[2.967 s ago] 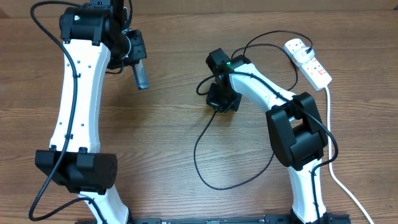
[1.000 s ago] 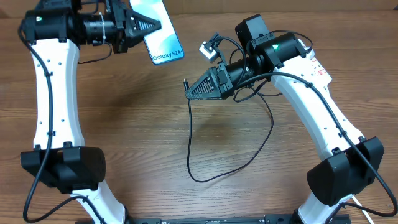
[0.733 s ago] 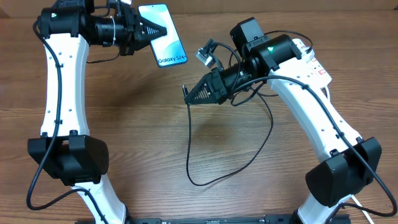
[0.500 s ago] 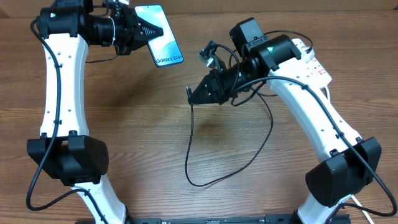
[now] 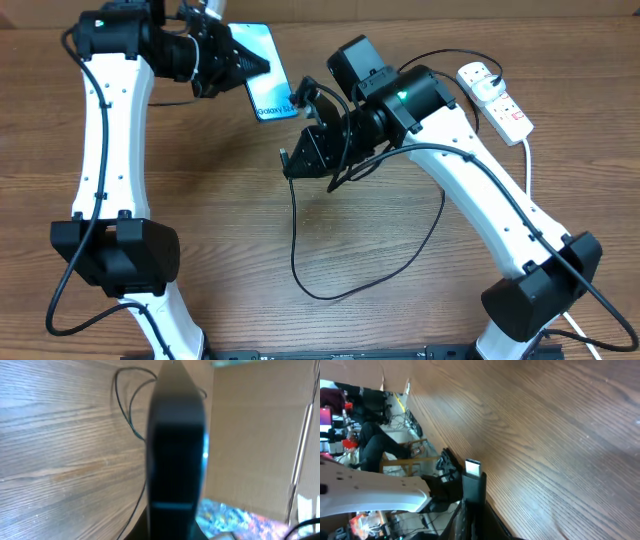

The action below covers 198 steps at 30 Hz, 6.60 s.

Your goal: Plug charger to phone and switch on socket

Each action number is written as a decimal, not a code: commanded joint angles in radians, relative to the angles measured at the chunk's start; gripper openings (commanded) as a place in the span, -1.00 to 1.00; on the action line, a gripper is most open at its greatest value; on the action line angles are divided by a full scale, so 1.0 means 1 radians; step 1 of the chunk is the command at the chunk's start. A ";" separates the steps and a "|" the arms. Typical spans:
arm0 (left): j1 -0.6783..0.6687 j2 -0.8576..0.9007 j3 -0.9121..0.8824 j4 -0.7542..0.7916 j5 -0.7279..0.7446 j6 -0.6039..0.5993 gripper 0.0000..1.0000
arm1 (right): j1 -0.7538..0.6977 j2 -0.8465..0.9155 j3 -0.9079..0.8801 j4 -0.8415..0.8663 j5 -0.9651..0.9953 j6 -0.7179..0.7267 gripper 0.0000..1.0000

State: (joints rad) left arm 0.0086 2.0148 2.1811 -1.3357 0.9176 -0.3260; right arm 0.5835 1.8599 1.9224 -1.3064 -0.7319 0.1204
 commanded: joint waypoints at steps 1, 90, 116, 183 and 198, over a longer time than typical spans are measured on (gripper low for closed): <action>-0.003 0.017 0.007 -0.033 0.105 0.117 -0.92 | -0.005 -0.014 0.056 -0.009 0.029 0.014 -0.93; 0.011 0.021 0.007 -0.103 0.155 0.237 -0.92 | -0.018 -0.014 0.056 0.056 0.020 0.120 -0.93; 0.011 0.021 0.007 -0.104 0.236 0.233 -0.92 | -0.016 -0.014 0.056 0.046 0.020 0.119 -0.93; 0.010 0.021 0.007 -0.184 0.246 0.297 -0.92 | -0.016 -0.014 0.055 0.128 -0.002 0.120 -0.93; 0.010 0.021 0.007 -0.273 0.254 0.375 -0.92 | -0.016 -0.014 0.055 0.191 0.014 0.120 -0.93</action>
State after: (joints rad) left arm 0.0483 2.0315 2.1815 -1.5593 1.1194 -0.0097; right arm 0.5854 1.8599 1.9549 -1.1908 -0.7544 0.2398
